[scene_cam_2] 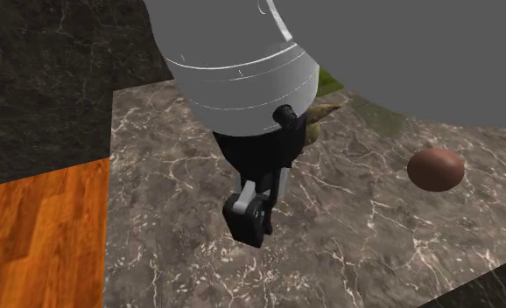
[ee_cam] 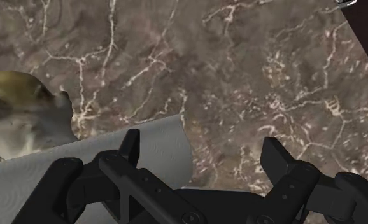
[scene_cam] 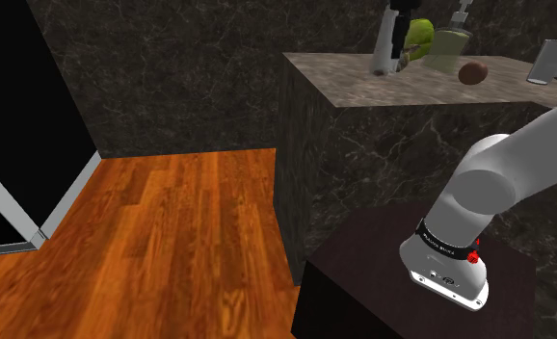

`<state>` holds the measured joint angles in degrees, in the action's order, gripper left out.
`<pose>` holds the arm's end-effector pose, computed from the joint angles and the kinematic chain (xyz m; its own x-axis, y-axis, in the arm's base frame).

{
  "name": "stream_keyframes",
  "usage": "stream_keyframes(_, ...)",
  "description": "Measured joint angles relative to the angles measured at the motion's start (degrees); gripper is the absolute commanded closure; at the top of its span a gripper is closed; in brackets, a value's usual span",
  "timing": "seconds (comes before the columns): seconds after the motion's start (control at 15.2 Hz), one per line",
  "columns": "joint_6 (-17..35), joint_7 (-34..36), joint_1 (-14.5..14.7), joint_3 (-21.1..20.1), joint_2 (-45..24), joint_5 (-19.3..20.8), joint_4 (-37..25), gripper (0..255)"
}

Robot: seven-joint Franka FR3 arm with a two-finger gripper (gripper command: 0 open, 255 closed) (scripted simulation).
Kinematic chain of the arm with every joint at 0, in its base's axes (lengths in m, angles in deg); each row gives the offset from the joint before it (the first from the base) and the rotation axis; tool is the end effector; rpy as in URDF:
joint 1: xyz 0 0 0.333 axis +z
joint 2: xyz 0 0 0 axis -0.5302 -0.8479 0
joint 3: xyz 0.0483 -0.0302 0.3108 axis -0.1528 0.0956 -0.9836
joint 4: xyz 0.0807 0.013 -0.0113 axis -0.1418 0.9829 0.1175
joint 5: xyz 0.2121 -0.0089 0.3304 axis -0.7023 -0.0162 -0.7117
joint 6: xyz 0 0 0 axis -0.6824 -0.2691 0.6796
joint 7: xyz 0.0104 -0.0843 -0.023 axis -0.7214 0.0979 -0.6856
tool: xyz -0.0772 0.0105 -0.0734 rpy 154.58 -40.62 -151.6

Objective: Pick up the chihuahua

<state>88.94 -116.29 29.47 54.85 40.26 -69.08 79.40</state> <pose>0.3452 -0.1643 0.6390 0.9541 0.2613 -0.1462 0.2759 -0.9569 0.0904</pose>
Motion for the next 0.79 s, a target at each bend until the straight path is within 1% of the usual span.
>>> stream_keyframes(0.46,-4.75,-14.51,-1.22,7.56,-13.6,3.22,-14.75,0)
stream_keyframes(0.66,-6.24,-21.34,-2.25,10.7,-19.98,3.92,-21.33,0)
stream_keyframes(0.79,-7.38,-26.34,-3.3,12.92,-26.06,3.45,-27.72,0)
